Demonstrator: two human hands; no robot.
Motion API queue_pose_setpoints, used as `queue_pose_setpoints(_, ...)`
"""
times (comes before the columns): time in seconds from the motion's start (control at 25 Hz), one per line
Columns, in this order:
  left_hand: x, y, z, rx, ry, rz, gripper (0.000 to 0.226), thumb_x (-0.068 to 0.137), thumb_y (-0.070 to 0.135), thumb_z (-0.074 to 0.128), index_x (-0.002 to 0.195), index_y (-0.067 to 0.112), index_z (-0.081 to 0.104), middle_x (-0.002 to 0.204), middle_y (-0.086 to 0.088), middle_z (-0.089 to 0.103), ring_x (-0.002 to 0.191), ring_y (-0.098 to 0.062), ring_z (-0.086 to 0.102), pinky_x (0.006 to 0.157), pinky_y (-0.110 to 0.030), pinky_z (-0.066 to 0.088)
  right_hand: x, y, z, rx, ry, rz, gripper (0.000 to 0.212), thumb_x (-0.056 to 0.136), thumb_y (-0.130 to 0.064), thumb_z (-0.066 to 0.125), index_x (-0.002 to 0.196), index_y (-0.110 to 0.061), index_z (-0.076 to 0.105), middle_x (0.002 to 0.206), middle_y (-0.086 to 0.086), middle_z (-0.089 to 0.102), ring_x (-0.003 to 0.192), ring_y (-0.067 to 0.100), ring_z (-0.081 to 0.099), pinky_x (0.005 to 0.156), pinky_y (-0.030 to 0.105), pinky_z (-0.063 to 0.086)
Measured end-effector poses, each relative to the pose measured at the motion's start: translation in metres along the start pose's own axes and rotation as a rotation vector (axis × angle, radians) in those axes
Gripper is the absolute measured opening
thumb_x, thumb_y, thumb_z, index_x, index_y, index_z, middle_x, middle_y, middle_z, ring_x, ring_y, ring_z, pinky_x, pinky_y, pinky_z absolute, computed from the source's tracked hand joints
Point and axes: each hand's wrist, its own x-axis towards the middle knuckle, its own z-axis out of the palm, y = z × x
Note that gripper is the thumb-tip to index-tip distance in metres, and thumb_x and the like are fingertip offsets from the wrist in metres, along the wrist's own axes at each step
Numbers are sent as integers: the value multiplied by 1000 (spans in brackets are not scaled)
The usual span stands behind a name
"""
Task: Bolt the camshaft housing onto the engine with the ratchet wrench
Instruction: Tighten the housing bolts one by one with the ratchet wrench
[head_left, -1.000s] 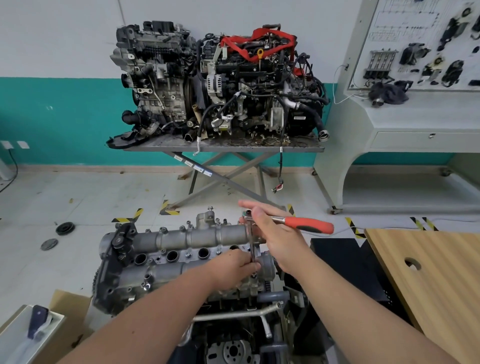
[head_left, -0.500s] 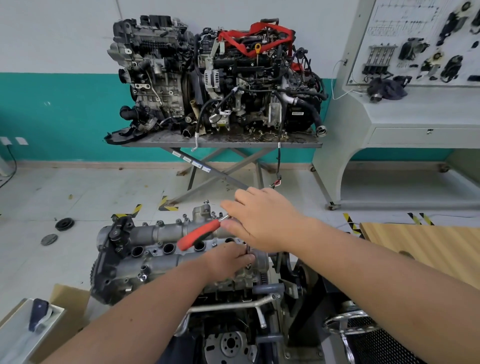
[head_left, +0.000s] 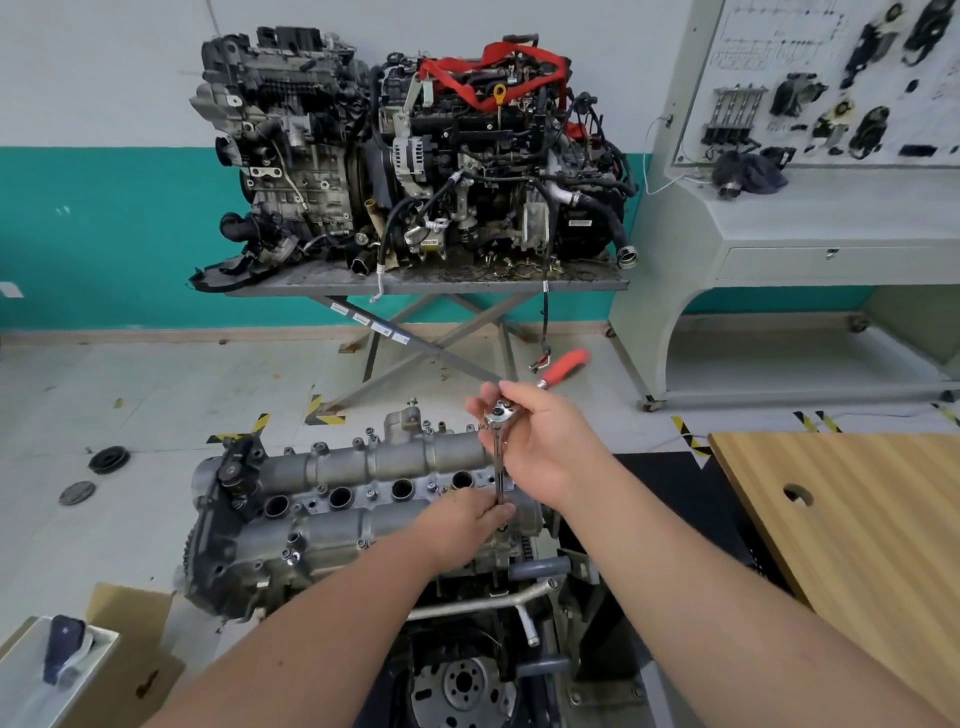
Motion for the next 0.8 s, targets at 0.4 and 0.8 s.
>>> queue_pose_setpoints(0.4, -1, 8, 0, 6, 4, -32, 40, 104, 43, 42, 85, 10, 57, 67, 2, 52, 61, -13, 49, 55, -30, 35, -13, -2, -16, -35, -96, -42, 20, 101, -10, 33, 115, -10, 46, 93, 16, 72, 73, 23, 63, 76, 38, 43)
queue_pose_setpoints(0.8, -6, 16, -4, -8, -14, -63, 36, 104, 41, 43, 81, 15, 51, 69, 2, 50, 60, -13, 48, 57, -29, 38, 0, -4, -21, -101, -79, 50, 14, 99, -14, 39, 98, -11, 53, 81, 13, 70, 65, 21, 60, 73, 34, 44)
